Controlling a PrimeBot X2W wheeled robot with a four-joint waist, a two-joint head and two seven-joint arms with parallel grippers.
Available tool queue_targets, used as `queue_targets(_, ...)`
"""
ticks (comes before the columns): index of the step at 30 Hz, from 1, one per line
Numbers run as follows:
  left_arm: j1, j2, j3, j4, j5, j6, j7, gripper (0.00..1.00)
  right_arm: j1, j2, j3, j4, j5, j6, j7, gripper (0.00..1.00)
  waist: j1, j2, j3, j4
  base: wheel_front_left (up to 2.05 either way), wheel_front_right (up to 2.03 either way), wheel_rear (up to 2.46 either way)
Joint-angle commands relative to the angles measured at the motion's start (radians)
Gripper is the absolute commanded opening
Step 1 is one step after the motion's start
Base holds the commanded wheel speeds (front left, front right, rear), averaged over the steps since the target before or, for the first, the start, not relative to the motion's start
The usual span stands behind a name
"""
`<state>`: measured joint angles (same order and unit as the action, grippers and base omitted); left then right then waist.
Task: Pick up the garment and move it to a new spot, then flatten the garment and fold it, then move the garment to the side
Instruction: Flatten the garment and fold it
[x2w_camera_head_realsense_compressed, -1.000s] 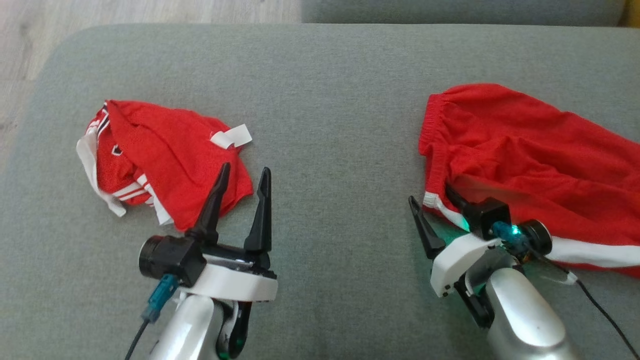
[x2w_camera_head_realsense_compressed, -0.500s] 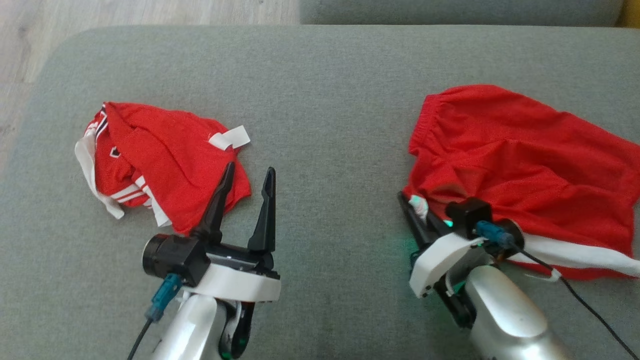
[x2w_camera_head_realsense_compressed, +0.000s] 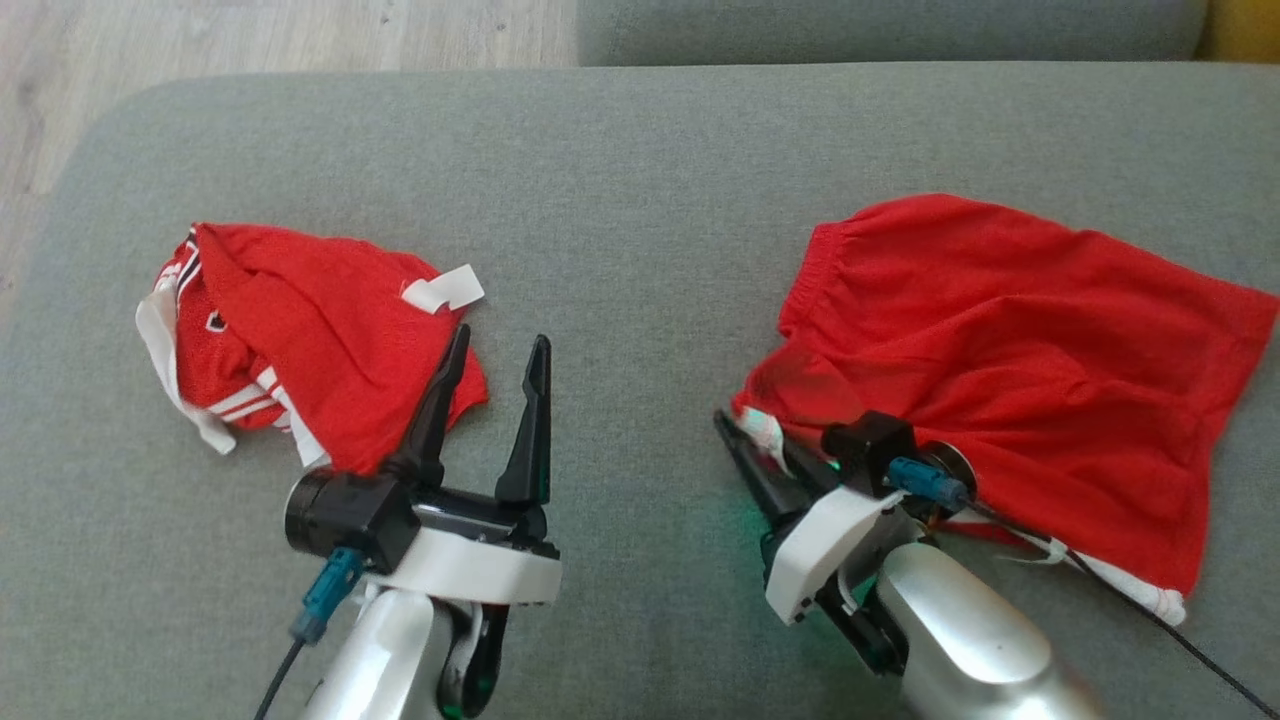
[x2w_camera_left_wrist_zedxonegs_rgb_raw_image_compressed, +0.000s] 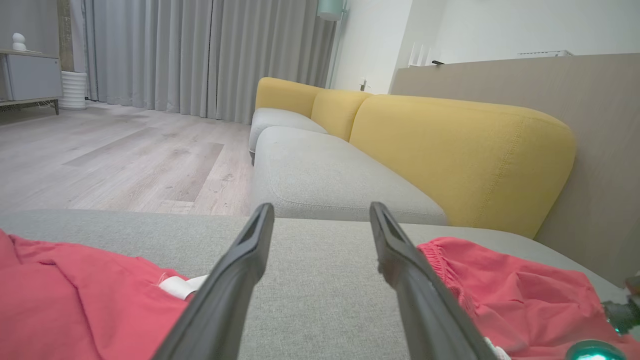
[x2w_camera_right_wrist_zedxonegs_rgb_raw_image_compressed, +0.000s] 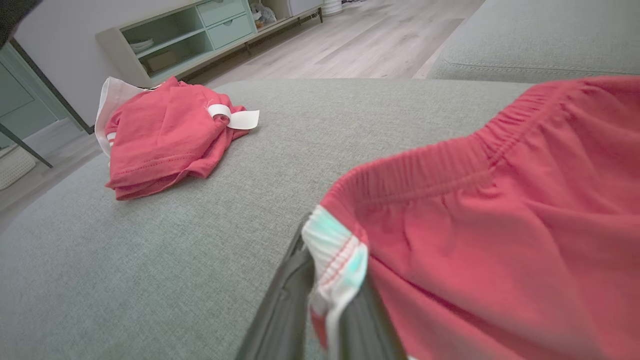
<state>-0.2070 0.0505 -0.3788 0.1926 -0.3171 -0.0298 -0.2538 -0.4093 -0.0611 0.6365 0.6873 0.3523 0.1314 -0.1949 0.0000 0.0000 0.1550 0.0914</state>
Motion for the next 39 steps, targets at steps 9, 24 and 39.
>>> queue_targets(9, -0.018, 0.000, 0.053, -0.030, 0.005, 0.001, -0.008, 1.00, 0.017, -0.018, -0.129, -0.053, -0.028, -0.001, -0.031, 1.00, 0.0000, 0.0000, -0.040, -0.052, 0.00, 0.00, 0.00)
queue_targets(24, -0.002, 0.000, 0.056, -0.019, 0.015, -0.018, -0.008, 1.00, 0.325, -0.050, -0.634, -0.355, -0.233, -0.001, -0.044, 1.00, 0.0000, 0.0000, -0.077, -0.164, 0.00, 0.00, 0.00)
queue_targets(39, -0.081, 0.050, -0.058, 0.170, 0.025, -0.085, 0.079, 1.00, 0.421, 0.010, -0.708, -0.425, -0.261, -0.001, -0.049, 1.00, 0.0000, 0.0000, -0.023, -0.255, 0.00, 0.00, 0.00)
